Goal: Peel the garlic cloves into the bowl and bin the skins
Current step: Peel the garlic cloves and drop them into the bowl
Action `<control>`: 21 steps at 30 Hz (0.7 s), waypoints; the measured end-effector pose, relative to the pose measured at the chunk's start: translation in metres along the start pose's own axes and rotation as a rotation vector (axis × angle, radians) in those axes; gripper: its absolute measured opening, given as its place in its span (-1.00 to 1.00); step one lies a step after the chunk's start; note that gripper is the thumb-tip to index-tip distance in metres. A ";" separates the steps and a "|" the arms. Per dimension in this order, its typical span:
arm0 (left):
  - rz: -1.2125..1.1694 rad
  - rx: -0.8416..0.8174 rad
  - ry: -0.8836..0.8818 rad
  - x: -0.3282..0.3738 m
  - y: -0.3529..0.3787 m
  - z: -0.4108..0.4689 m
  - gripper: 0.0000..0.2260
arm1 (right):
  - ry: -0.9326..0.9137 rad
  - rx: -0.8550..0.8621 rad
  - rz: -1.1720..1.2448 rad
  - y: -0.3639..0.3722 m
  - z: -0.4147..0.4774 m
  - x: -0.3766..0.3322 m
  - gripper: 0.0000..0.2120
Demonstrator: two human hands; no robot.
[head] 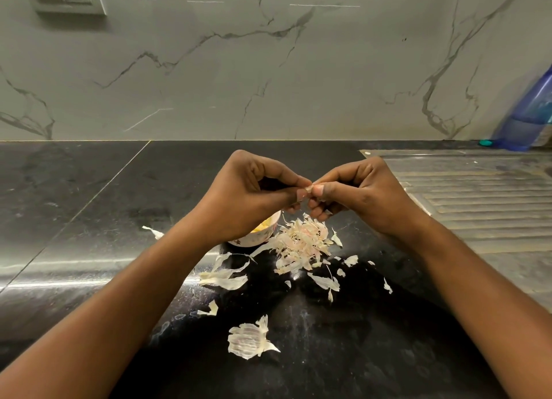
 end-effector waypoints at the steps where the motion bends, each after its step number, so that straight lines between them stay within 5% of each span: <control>1: -0.017 -0.004 -0.002 0.000 0.000 0.000 -0.84 | -0.009 0.012 0.015 0.001 -0.001 0.001 -0.89; 21: -0.338 0.038 -0.106 0.004 0.000 -0.001 -0.75 | -0.028 0.145 0.304 0.011 0.000 0.001 -0.89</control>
Point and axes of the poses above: each hand's wrist, its own z-axis towards the middle knuckle, its own y-axis out of the palm, x = y × z, the point moved 5 cm from there along z, towards the middle knuckle, and after that the axes turned 7 degrees about z, right-handed, at the moved point
